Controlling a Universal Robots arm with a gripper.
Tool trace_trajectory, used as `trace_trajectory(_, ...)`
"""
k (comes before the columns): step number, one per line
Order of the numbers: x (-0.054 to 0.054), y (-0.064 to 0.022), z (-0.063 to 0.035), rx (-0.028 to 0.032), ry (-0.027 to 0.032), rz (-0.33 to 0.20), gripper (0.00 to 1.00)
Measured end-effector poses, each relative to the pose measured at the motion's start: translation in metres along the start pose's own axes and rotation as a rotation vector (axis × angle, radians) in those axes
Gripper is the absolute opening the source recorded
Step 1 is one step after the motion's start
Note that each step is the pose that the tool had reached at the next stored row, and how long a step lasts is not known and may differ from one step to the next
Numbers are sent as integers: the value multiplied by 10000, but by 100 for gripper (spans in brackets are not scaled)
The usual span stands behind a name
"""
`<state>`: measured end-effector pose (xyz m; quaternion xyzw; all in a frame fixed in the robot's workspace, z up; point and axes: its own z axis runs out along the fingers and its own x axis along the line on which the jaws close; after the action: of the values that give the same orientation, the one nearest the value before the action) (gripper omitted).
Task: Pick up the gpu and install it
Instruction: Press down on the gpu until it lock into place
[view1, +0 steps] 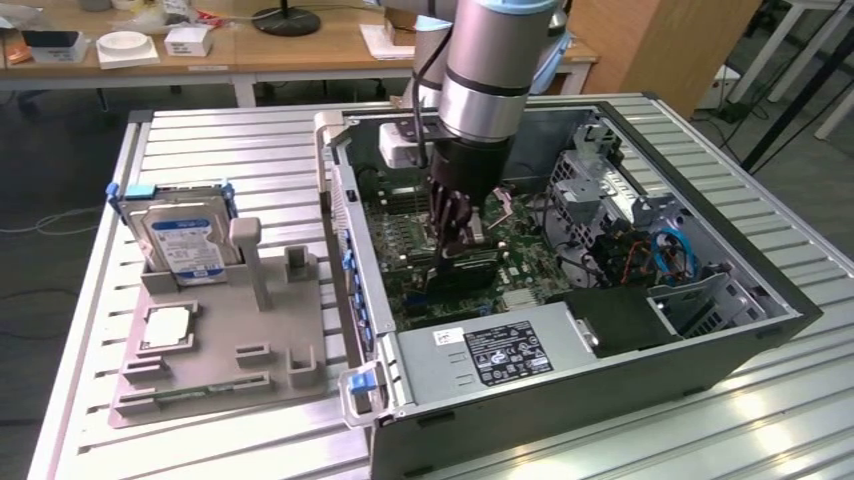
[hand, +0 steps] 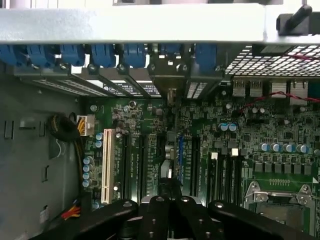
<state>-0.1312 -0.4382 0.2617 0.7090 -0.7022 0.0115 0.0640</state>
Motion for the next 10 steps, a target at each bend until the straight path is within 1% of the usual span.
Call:
trace_trajectory(2, 0, -14, 20, 20, 14, 4, 11)
trace_trajectory(4, -2, -18, 39, 37, 12, 6, 11)
trace_trajectory(7, -6, -24, 42, 39, 5, 5, 11)
trace_trajectory(8, -6, -25, 34, 30, 15, 5, 11)
trace_trajectory(10, -6, -31, -16, 75, -45, -1, 11)
